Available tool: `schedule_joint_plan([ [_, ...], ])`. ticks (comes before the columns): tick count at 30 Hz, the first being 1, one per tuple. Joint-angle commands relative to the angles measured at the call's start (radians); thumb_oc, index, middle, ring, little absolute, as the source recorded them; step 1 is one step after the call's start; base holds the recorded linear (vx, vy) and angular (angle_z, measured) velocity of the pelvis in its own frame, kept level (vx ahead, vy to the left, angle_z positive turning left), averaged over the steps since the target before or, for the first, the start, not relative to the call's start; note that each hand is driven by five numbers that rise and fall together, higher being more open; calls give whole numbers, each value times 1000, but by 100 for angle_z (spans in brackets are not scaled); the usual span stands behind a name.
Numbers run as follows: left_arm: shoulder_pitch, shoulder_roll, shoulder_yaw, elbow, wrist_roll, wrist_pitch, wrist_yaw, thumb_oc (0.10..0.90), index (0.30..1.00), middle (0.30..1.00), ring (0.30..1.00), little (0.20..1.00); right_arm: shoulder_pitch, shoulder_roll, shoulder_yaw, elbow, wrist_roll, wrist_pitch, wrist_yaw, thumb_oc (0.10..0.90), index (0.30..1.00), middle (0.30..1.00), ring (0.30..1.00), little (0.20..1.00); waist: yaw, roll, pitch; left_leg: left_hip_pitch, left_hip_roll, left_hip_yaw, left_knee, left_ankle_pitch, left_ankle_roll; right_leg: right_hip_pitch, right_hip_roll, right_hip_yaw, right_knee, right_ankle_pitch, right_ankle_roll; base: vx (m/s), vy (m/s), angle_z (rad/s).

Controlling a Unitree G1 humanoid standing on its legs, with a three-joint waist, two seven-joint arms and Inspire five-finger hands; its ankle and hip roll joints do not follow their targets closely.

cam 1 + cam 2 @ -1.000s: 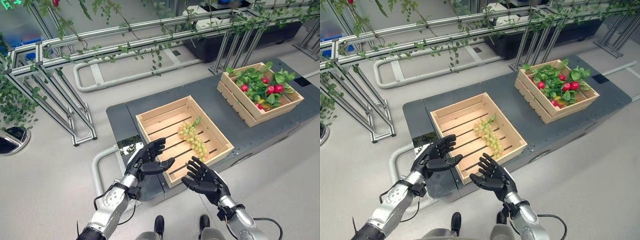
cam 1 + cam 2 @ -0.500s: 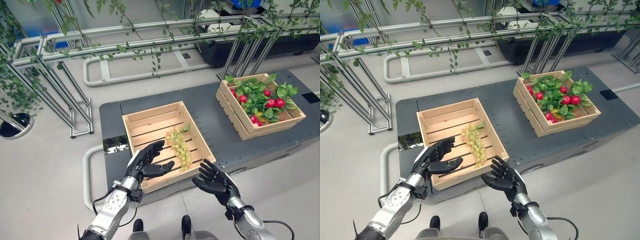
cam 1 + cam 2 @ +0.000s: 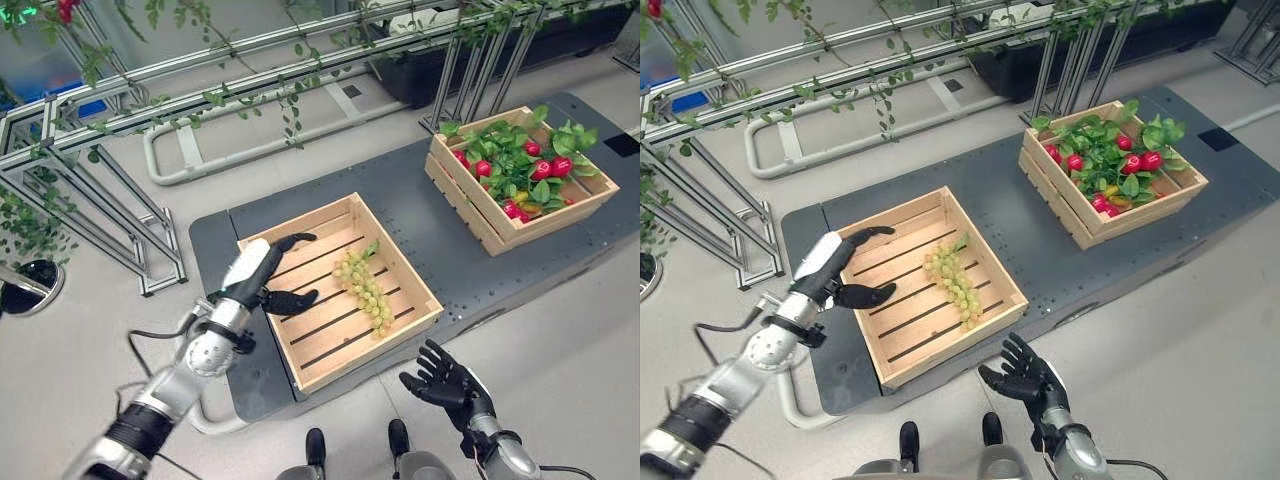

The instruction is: Pick up the fruits from the basket on one side to the basket on the other side

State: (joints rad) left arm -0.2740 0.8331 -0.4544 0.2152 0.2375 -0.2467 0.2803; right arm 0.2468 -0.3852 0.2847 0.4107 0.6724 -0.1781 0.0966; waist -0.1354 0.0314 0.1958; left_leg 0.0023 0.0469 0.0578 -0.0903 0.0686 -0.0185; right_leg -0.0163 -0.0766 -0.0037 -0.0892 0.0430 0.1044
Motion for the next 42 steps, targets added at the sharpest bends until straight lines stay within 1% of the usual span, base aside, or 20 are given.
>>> schedule_joint_plan([
  [1, -165, 0, -26, -21, 119, 34, 105, 800, 900, 900, 900, 900, -8, -61, -15, -39, -47, -27, -30, 800, 900, 900, 900, 900, -46, -19, -49, -24, 22, 4, 3, 0, 6, -59, -26, 32, 17, 78, -3, -9, 8, -17],
  [2, -189, 11, -47, -11, 143, 54, 120, 800, 900, 900, 900, 900, -12, -66, -14, -25, -46, -26, -23, 800, 900, 900, 900, 900, -51, -19, -42, -27, 23, 8, 3, -1, 6, -65, -26, 36, 19, 79, -3, -26, -1, -17],
  [3, -246, 40, -97, 13, 196, 101, 146, 800, 900, 900, 900, 900, -28, -83, -6, -17, -35, -16, -13, 800, 900, 900, 900, 900, -64, -17, -21, -37, 26, 15, 3, 1, 5, -83, -23, 44, 30, 77, -3, -34, -3, -20],
  [6, -312, 52, -143, 61, 243, 137, 168, 800, 900, 900, 900, 900, -54, -99, 8, -13, -20, -15, -3, 800, 900, 900, 900, 900, -73, -18, 5, -48, 28, 22, 3, 6, 4, -104, -18, 51, 42, 77, -6, -68, -11, -17],
  [7, -373, 50, -185, 132, 291, 149, 198, 800, 900, 900, 900, 900, -81, -111, 25, -14, -3, -8, -7, 800, 900, 900, 900, 900, -84, -21, 31, -61, 32, 33, 3, 13, 1, -124, -12, 60, 53, 77, -9, -101, -15, -15],
  [8, -398, 45, -203, 164, 313, 156, 214, 800, 900, 900, 900, 900, -92, -115, 32, -15, 4, -4, -9, 800, 900, 900, 900, 900, -91, -22, 42, -67, 35, 38, 4, 17, -1, -133, -9, 64, 58, 76, -10, -144, -34, -21],
  [9, -463, 35, -252, 232, 360, 176, 252, 800, 900, 900, 900, 900, -122, -125, 45, -6, 17, -1, -11, 800, 900, 900, 900, 900, -100, -28, 74, -91, 39, 47, 17, 22, -5, -158, -2, 72, 78, 72, -15, -97, -28, -20],
  [10, -469, 33, -256, 239, 364, 178, 255, 800, 900, 900, 900, 900, -125, -125, 46, -5, 17, -1, -11, 800, 900, 900, 900, 900, -100, -29, 76, -94, 39, 47, 19, 22, -6, -161, -2, 73, 80, 71, -15, -114, -42, -22],
  [13, -565, 0, -317, 374, 421, 201, 325, 800, 900, 900, 900, 900, -167, -135, 73, 16, 37, 0, -8, 800, 900, 900, 900, 900, -117, -44, 130, -158, 50, 56, 74, 25, -15, -221, 13, 81, 124, 69, -27, -128, -36, -9],
  [15, -622, -13, -355, 432, 433, 215, 352, 800, 900, 900, 900, 900, -182, -142, 90, 24, 47, -13, 4, 800, 900, 900, 900, 900, -128, -54, 162, -196, 56, 63, 106, 25, -18, -258, 20, 78, 162, 62, -34, -137, -44, -14],
  [16, -657, -28, -375, 465, 438, 226, 367, 800, 900, 900, 900, 900, -188, -143, 100, 27, 56, -20, 10, 800, 900, 900, 900, 900, -134, -62, 179, -232, 59, 61, 142, 22, -20, -292, 25, 77, 199, 53, -41, -112, -50, -10],
  [18, -686, -41, -390, 483, 443, 242, 373, 800, 900, 900, 900, 900, -192, -142, 108, 31, 64, -28, 14, 800, 900, 900, 900, 900, -138, -70, 197, -264, 61, 56, 175, 19, -23, -318, 28, 73, 226, 47, -45, -87, -53, -5],
  [19, -720, -59, -413, 509, 437, 257, 374, 800, 900, 900, 900, 900, -202, -141, 118, 37, 68, -39, 21, 800, 900, 900, 900, 900, -142, -77, 219, -297, 62, 47, 208, 16, -26, -343, 31, 67, 248, 43, -51, -71, -54, -3],
  [20, -737, -65, -420, 526, 440, 253, 374, 800, 900, 900, 900, 900, -206, -141, 124, 41, 69, -49, 22, 800, 900, 900, 900, 900, -143, -80, 227, -309, 65, 46, 216, 15, -27, -353, 31, 63, 256, 41, -52, -72, -62, 1],
  [22, -766, -76, -432, 549, 446, 269, 377, 800, 900, 900, 900, 900, -216, -139, 131, 40, 74, -62, 17, 800, 900, 900, 900, 900, -146, -84, 245, -332, 67, 44, 230, 16, -29, -371, 32, 61, 267, 39, -55, -55, -34, 3],
  [27, -829, -95, -440, 620, 456, 297, 441, 800, 900, 900, 900, 900, -233, -135, 146, 32, 82, -85, 10, 800, 900, 900, 900, 900, -153, -92, 282, -381, 66, 45, 266, 16, -30, -411, 34, 57, 295, 36, -60, -44, -7, 1],
  [28, -843, -98, -432, 637, 457, 300, 476, 800, 900, 900, 900, 900, -236, -136, 148, 31, 84, -94, 13, 800, 900, 900, 900, 900, -155, -94, 291, -392, 64, 46, 275, 15, -30, -421, 35, 56, 302, 34, -62, 0, 0, 0],
  [33, -858, -103, -411, 621, 494, 316, 531, 800, 900, 900, 900, 900, -245, -128, 151, 24, 81, -111, 8, 800, 900, 900, 900, 900, -152, -96, 318, -422, 62, 41, 309, 10, -32, -439, 36, 51, 322, 28, -68, -12, -1, 1],
  [37, -876, -116, -422, 630, 504, 319, 483, 800, 900, 900, 900, 900, -254, -126, 153, 10, 80, -105, -9, 800, 900, 900, 900, 900, -155, -92, 324, -438, 56, 35, 318, 7, -31, -452, 35, 60, 331, 25, -70, -3, 4, 2],
  [42, -897, -142, -463, 649, 512, 364, 392, 800, 900, 900, 900, 900, -265, -123, 152, -7, 80, -101, -31, 800, 900, 900, 900, 900, -168, -89, 324, -447, 50, 43, 313, 7, -28, -469, 39, 72, 333, 26, -72, 0, 0, 0],
])
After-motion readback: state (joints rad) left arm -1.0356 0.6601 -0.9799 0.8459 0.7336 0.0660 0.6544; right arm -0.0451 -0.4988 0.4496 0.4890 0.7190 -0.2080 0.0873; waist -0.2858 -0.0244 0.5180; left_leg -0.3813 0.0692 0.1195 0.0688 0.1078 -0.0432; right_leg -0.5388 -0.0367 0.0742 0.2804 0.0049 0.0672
